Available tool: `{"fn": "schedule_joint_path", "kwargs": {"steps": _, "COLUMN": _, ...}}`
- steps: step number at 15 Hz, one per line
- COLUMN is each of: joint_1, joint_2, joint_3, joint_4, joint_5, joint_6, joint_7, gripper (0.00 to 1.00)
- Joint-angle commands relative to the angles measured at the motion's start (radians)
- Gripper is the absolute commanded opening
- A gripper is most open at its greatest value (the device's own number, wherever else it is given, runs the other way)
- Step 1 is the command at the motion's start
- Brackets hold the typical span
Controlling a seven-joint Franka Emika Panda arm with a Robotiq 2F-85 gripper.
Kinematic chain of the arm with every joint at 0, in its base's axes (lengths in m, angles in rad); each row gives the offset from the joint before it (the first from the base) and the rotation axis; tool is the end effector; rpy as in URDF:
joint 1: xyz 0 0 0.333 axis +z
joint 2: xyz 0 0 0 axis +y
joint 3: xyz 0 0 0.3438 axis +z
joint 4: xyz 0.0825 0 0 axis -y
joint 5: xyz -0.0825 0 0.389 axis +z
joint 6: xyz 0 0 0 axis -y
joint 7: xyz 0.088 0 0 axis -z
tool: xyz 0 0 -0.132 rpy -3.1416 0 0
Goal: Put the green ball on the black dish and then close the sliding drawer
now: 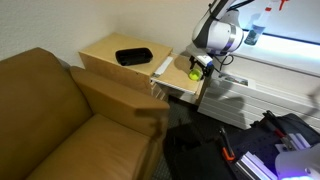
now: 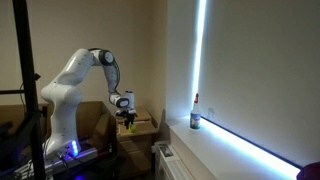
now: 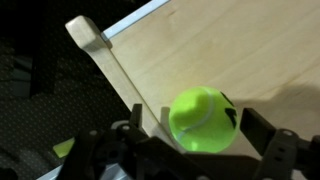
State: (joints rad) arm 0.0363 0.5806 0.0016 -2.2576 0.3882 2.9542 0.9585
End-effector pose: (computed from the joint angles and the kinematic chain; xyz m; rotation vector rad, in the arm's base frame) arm 0.5513 -0.0025 0.1063 -2.3921 1.8155 -0.0822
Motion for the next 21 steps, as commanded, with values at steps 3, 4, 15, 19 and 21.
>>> {"fn": "schedule_joint_path", "kwargs": {"steps": 3, "joint_1": 0.148, "joint_2": 0.027, "joint_3": -0.15, "joint_4": 0.002, "joint_5": -0.036, "joint_6": 0.006, "joint_7": 0.113, "gripper": 1.0}}
{"fn": "schedule_joint_path", "kwargs": {"steps": 4, "joint_1": 0.155, "joint_2": 0.032, "joint_3": -0.158, "joint_4": 0.009, "joint_5": -0.037, "joint_6": -0.01, "joint_7": 0.126, "gripper": 1.0}}
{"fn": "schedule_joint_path", "kwargs": {"steps": 15, "joint_1": 0.11, "joint_2": 0.039, "joint_3": -0.136, "joint_4": 0.021, "joint_5": -0.025, "joint_6": -0.038, "joint_7": 0.15, "gripper": 0.75}}
{"fn": "schedule_joint_path", "kwargs": {"steps": 19, "joint_1": 0.042, "joint_2": 0.041, "joint_3": -0.095, "joint_4": 0.029, "joint_5": 0.0, "joint_6": -0.053, "joint_7": 0.129, "gripper": 0.53}}
{"fn": "schedule_joint_path", "kwargs": {"steps": 21, "joint_1": 0.018, "joint_2": 0.04, "joint_3": -0.086, "joint_4": 0.032, "joint_5": 0.007, "joint_6": -0.053, "joint_7": 0.131, "gripper": 0.42}}
